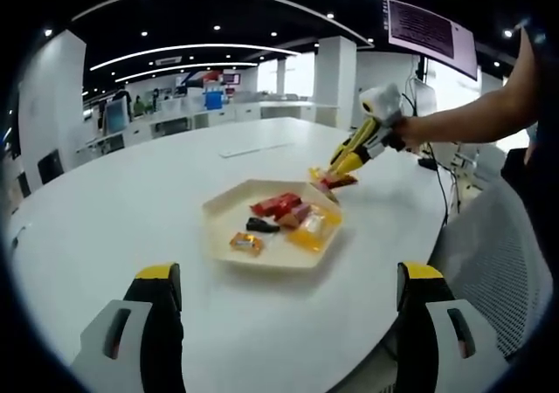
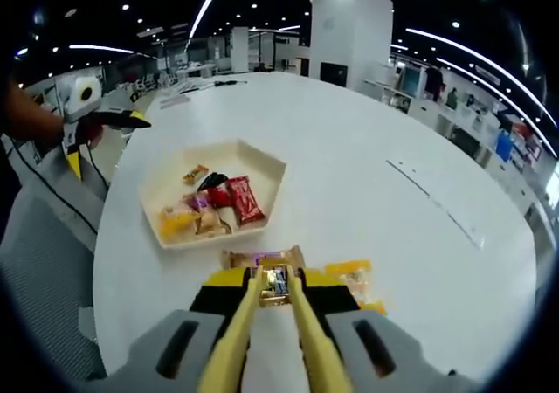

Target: Place the target food into the container with the food tongs after gripping and lifting it, then release it inside without dropping or visibly crushing the food.

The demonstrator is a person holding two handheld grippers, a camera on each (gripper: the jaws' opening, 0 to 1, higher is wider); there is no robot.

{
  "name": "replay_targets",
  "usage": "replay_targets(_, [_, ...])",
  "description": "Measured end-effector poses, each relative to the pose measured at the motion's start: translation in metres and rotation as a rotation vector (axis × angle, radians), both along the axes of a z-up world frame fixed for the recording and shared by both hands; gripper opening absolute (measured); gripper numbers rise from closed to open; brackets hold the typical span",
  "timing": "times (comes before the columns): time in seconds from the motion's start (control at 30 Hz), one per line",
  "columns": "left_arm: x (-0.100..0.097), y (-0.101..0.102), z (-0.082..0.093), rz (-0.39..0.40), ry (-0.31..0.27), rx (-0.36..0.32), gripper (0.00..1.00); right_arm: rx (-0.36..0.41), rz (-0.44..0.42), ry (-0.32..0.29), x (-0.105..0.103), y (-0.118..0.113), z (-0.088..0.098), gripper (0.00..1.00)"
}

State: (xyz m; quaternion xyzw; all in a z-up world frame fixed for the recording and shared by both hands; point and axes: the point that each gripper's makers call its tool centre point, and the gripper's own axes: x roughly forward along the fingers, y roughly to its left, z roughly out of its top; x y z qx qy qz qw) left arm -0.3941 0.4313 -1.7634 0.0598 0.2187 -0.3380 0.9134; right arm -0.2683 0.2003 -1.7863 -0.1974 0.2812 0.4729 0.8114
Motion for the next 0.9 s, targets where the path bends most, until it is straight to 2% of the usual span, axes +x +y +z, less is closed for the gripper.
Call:
replay_targets(0.43, [0.001,0.001,0.003,0.007,-0.011,-0.006,0.99,0.018,0.020,-0.013,0.000,0.026,0.024,0.21])
replay_targets(0.9, [0.001,0.000,0.005,0.001,-0.024,-0.003,0.99,0.047,0.085,-0.030,-0.005,0.077,0.048,0.21])
